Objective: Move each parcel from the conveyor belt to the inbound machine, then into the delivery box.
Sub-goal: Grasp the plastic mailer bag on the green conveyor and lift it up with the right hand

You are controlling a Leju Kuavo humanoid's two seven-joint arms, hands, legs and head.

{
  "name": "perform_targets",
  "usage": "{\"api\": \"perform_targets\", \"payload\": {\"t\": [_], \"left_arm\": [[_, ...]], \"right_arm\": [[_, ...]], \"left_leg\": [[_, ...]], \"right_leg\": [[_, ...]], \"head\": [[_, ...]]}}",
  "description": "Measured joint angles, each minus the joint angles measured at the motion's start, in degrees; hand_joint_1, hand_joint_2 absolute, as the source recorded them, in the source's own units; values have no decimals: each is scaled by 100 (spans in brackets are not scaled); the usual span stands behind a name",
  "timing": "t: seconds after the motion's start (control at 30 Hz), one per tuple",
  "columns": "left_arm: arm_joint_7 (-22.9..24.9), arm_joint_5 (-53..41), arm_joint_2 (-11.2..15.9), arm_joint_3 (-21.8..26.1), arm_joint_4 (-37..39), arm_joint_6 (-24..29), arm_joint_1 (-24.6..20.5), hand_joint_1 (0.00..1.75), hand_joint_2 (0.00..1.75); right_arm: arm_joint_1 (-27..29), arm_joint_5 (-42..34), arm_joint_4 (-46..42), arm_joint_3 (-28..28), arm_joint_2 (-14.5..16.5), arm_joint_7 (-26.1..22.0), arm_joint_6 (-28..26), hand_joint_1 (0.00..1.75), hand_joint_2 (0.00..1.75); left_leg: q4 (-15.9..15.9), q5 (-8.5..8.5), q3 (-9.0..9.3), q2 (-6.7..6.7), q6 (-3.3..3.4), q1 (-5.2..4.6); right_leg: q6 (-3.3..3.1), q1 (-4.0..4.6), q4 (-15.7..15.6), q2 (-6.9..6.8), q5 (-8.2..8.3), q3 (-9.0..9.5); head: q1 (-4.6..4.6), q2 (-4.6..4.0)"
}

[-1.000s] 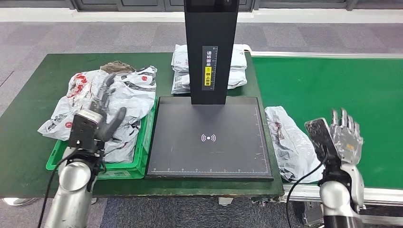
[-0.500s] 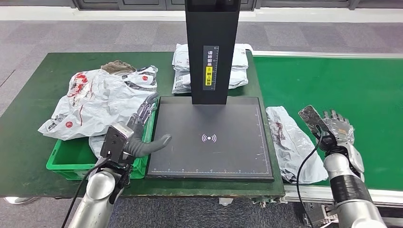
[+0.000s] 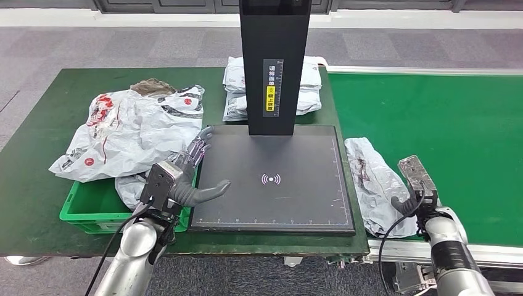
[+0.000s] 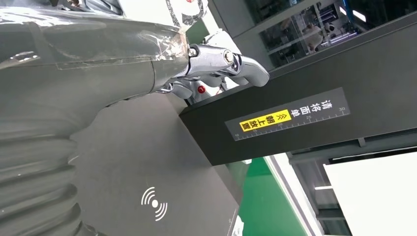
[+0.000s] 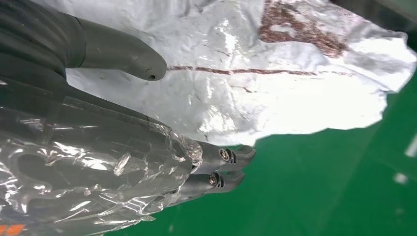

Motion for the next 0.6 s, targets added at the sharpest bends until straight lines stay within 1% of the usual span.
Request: {"api": "perform_targets", "payload": {"t": [0.23, 0.4, 0.6], "left_arm": [[-2, 0, -13, -1, 66, 0, -3, 0, 175], [-2, -45, -17, -3, 92, 1, 17, 0, 175], [-39, -174, -17, -37, 127, 2, 116, 0, 175]], "right_arm": [[3, -321, 156, -108, 43, -49, 158, 0, 175], [1, -401, 302, -109, 177, -137, 196, 0, 175], [-5, -328, 383, 3, 340, -67, 232, 0, 175]], "left_leg": [[0, 0, -3, 0, 0, 0], [-1, 0, -4, 1, 0, 0], [-1, 0, -6, 0, 0, 1]], "right_leg": [[0, 0, 0, 0, 0, -1], [0, 0, 0, -1, 0, -1], [0, 1, 0, -1, 0, -1]], "head": [[1, 0], [1, 0], [1, 0]]}}
